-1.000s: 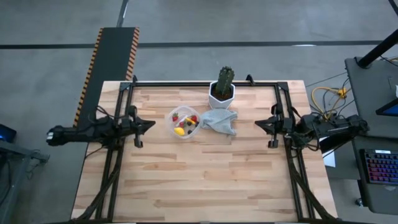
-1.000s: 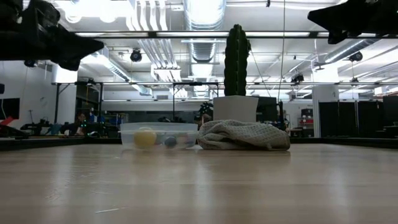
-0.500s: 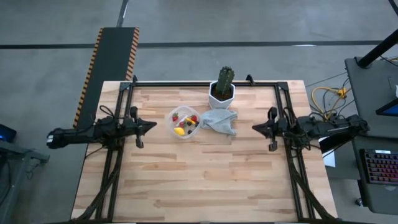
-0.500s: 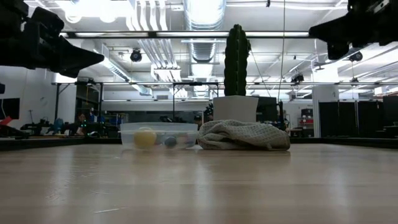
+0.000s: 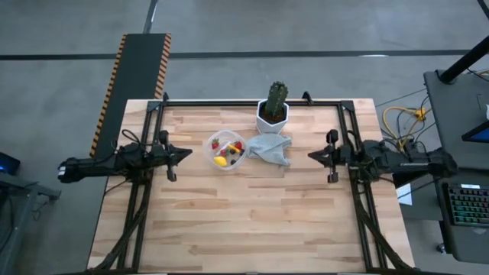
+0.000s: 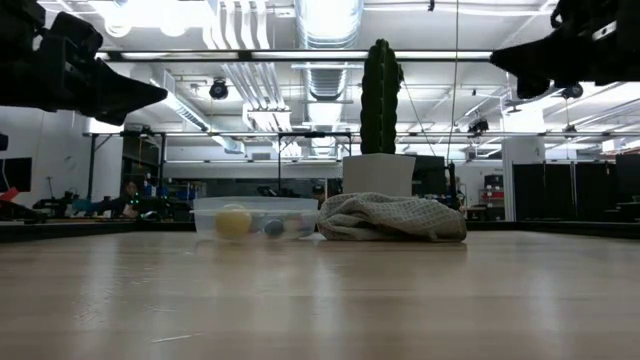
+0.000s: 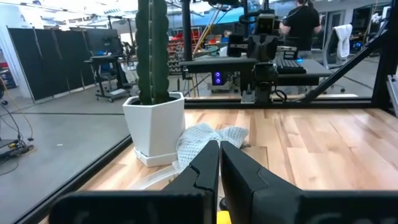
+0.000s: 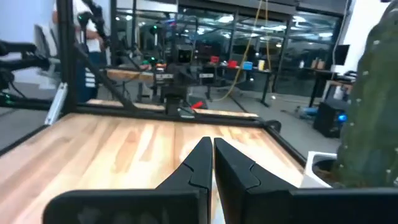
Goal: Pick and placing Produce into tupperware
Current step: Return to Home Position
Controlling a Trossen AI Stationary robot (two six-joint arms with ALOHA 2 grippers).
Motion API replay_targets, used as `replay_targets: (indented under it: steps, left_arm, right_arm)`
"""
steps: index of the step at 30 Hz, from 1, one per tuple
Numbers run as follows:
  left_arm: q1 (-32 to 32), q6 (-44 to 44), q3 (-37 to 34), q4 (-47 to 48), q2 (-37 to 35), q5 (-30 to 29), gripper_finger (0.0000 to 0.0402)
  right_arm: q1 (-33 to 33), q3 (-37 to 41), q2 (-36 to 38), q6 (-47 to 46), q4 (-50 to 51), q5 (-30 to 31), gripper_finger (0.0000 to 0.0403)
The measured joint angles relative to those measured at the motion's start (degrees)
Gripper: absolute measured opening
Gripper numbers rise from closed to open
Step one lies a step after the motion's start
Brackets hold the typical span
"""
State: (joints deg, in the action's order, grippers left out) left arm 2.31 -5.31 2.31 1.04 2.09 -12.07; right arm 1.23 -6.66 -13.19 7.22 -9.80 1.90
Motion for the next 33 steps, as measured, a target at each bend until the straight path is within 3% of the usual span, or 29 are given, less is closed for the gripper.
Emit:
replay_targets:
  steps: [5,18,28,33]
  left_arm:
    - [0.0,-0.1,0.0,0.0,0.1,-0.2,0.0]
    - [0.0,0.1,0.0,0.1,0.1,-0.2,0.0]
    - [0.0,0.5,0.0,1.2,0.5,0.9,0.0]
    - [0.0,2.0,-0.1,1.1,0.5,5.5,0.0]
  right_arm:
    - [6.1,0.1,1.3,-3.1,0.9,-6.3,0.0008]
    - [5.9,5.9,13.3,-7.2,7.8,-3.2,0.0008]
    - [5.8,6.2,12.2,-5.5,9.2,-3.3,0.0008]
    - [5.8,6.2,12.3,-5.3,9.2,-3.3,0.0008]
